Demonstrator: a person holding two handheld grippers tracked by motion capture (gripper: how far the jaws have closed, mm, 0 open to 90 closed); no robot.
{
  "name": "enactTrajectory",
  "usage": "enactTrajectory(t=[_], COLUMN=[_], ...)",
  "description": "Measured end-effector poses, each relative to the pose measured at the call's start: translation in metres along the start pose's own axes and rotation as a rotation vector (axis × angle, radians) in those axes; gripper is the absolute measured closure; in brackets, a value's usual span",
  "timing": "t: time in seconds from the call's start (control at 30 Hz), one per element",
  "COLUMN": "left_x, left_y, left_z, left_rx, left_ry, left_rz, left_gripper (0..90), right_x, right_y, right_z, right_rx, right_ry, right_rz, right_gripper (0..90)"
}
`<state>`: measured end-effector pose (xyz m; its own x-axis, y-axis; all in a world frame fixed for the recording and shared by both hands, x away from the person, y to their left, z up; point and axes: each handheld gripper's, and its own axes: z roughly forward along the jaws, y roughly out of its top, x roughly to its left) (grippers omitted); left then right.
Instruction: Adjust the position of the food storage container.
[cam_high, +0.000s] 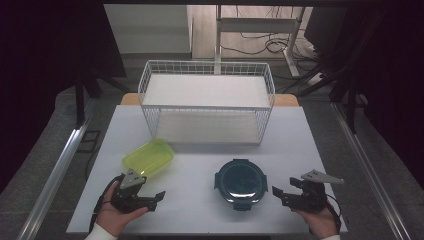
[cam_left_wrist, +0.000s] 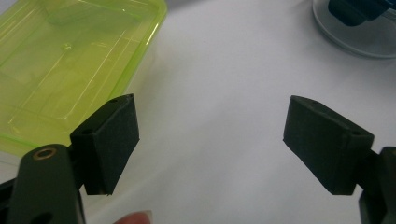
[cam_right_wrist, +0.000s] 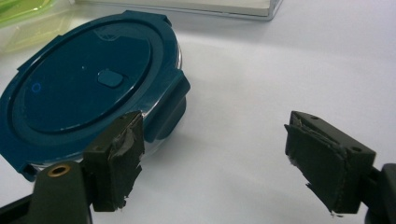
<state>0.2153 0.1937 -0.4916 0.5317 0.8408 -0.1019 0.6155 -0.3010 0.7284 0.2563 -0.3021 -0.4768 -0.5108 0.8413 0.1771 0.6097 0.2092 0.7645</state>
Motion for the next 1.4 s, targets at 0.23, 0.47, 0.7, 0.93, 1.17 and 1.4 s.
enactTrajectory(t=[0.23, 0.47, 0.7, 0.93, 1.17, 1.4], left_x=[0.000, 0.000, 0.001, 0.001, 0.000, -0.001], left_y=[0.000, -0.004, -0.006, -0.003, -0.002, -0.003], left_z=[-0.002, -0.005, -0.007, -0.002, -0.001, 0.000], left_rx=[-0.019, -0.003, -0.002, 0.004, 0.001, 0.008], left_ry=[0.008, 0.009, 0.016, 0.000, 0.001, -0.001], left_rz=[-0.004, 0.000, -0.006, -0.004, -0.002, 0.000], left_gripper=[18.2, 18.1, 18.1, 18.1, 18.2, 18.2], right_x=[-0.003, -0.005, -0.004, -0.006, -0.003, 0.014], right_y=[0.004, 0.014, 0.030, 0.045, 0.052, 0.056], right_z=[-0.003, -0.008, 0.006, 0.022, 0.050, 0.075], right_rx=[0.013, 0.025, 0.098, 0.169, 0.284, 0.375], right_ry=[-0.031, -0.086, -0.117, -0.116, -0.087, -0.086], right_rz=[0.008, -0.004, -0.050, -0.045, -0.053, -0.136], right_gripper=[23.2, 26.5, 36.0, 63.6, 82.5, 89.2])
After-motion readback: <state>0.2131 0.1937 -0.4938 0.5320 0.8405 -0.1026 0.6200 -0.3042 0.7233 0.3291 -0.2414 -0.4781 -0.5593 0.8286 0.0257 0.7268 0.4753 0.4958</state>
